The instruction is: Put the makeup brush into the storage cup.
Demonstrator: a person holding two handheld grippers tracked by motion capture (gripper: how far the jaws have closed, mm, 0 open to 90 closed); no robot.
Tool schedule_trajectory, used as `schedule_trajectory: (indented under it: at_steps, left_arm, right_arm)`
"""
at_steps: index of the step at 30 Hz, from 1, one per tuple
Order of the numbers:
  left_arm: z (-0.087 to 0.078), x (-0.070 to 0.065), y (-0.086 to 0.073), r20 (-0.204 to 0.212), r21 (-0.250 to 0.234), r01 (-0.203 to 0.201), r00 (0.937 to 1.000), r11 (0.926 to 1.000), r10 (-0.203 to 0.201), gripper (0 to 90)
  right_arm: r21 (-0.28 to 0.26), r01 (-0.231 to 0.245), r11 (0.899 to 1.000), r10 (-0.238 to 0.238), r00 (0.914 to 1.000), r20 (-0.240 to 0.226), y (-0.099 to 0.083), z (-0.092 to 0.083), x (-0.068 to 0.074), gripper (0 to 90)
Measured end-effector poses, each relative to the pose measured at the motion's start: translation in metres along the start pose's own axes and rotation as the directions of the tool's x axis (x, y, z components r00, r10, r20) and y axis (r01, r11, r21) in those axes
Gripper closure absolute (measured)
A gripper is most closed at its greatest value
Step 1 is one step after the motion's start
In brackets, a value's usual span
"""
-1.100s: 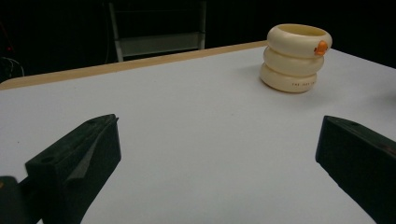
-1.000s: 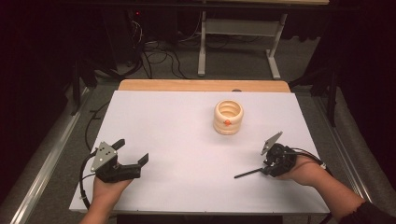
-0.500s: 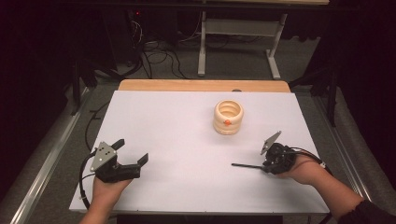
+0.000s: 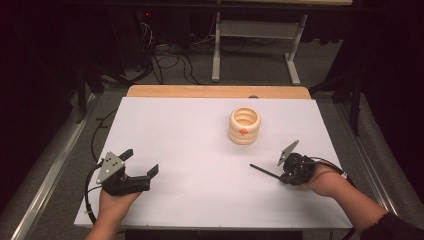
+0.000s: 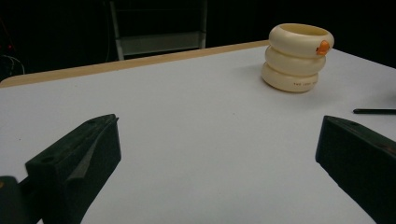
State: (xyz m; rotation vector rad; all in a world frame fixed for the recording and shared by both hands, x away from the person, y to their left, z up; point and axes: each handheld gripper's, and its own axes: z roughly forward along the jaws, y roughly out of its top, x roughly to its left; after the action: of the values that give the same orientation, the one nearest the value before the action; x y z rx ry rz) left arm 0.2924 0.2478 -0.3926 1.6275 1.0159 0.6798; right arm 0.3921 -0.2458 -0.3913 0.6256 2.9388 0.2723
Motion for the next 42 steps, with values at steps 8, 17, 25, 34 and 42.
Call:
schedule_trajectory:
  at_steps: [8, 17, 25, 34, 42]
  left_arm:
    - [0.0, -0.001, 0.0, 0.002, 0.0, -0.004, 1.0, 1.0, 0.004, 0.8]
    - [0.0, -0.001, 0.0, -0.003, 0.002, -0.005, 1.0, 1.0, 0.005, 0.8]
    - [-0.002, 0.0, 0.0, -0.009, -0.002, -0.004, 0.9999, 1.0, 0.004, 0.8]
    - [0.0, -0.001, 0.0, -0.01, 0.001, -0.011, 0.9999, 0.9999, 0.011, 0.8]
    - [0.002, -0.002, 0.003, -0.026, 0.012, -0.032, 0.9991, 0.9994, 0.032, 0.8]
  right_arm:
    - [0.037, -0.012, 0.999, 0.012, 0.9999, -0.005, 0.005, 0.002, -0.001, 84.3]
    - [0.067, -0.021, 0.998, 0.023, 0.9996, -0.018, 0.009, 0.002, -0.003, 85.7]
    - [0.072, -0.029, 0.997, 0.03, 0.9993, -0.02, 0.01, 0.002, -0.003, 86.1]
    - [0.056, -0.054, 0.997, 0.055, 0.9985, -0.001, 0.01, -0.002, -0.004, 86.1]
    - [0.042, -0.058, 0.997, 0.058, 0.9983, 0.013, 0.011, -0.019, -0.004, 86.0]
